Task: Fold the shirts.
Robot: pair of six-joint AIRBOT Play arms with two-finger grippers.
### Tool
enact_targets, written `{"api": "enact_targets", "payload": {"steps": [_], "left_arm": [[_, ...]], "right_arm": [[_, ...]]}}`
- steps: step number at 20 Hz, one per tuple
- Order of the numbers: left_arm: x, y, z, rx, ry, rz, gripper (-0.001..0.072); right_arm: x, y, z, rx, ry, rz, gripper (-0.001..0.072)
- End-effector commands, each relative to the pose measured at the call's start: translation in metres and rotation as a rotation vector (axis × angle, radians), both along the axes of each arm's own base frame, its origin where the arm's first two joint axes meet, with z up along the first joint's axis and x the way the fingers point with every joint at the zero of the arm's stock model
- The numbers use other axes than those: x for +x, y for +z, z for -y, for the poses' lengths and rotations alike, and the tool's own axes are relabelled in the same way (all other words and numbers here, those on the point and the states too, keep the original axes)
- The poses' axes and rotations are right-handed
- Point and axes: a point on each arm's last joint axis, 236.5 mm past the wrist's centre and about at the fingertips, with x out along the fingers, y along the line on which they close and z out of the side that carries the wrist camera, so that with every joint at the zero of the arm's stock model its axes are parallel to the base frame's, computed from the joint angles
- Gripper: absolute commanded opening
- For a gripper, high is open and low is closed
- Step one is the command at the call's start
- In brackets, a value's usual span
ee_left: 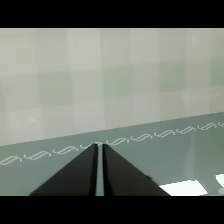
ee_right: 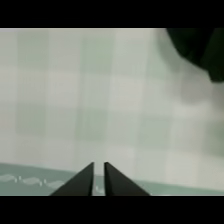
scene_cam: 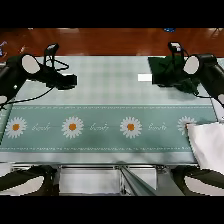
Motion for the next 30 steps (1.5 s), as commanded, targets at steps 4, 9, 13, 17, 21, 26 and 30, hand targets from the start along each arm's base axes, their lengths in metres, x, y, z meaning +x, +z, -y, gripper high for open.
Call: {"api": "enact_targets", "payload": {"steps": [4, 9, 13, 17, 21, 26, 30], "left_arm": [[0.056, 0.036, -0.052, 0.107, 0.083, 0.221, 0.051], [0.049, 0.057, -0.117, 0.112, 0.214, 0.163, 0.051], [0.046, 0.054, -0.11, 0.113, 0.195, 0.151, 0.051], [0.046, 0.054, -0.1, 0.111, 0.174, 0.15, 0.051], [0.039, 0.05, -0.091, 0.111, 0.152, 0.12, 0.051], [0.022, 0.052, -0.101, 0.105, 0.193, 0.062, 0.051], [-0.009, 0.092, -0.112, 0.11, 0.197, 0.096, 0.051]], "right_arm": [[0.089, 0.099, 0.068, -0.256, -0.039, 0.474, 0.0419], [0.103, 0.071, 0.205, -0.196, -0.393, 0.421, 0.0418], [0.087, -0.042, 0.247, -0.093, -0.513, 0.158, 0.0417], [0.079, -0.105, 0.254, -0.076, -0.537, 0.04, 0.0417], [0.075, -0.13, 0.242, -0.043, -0.509, -0.037, 0.0296], [0.085, -0.08, 0.219, -0.013, -0.313, -0.069, 0.0019], [0.109, 0.056, 0.21, -0.027, -0.246, 0.166, 0.0018]]}}
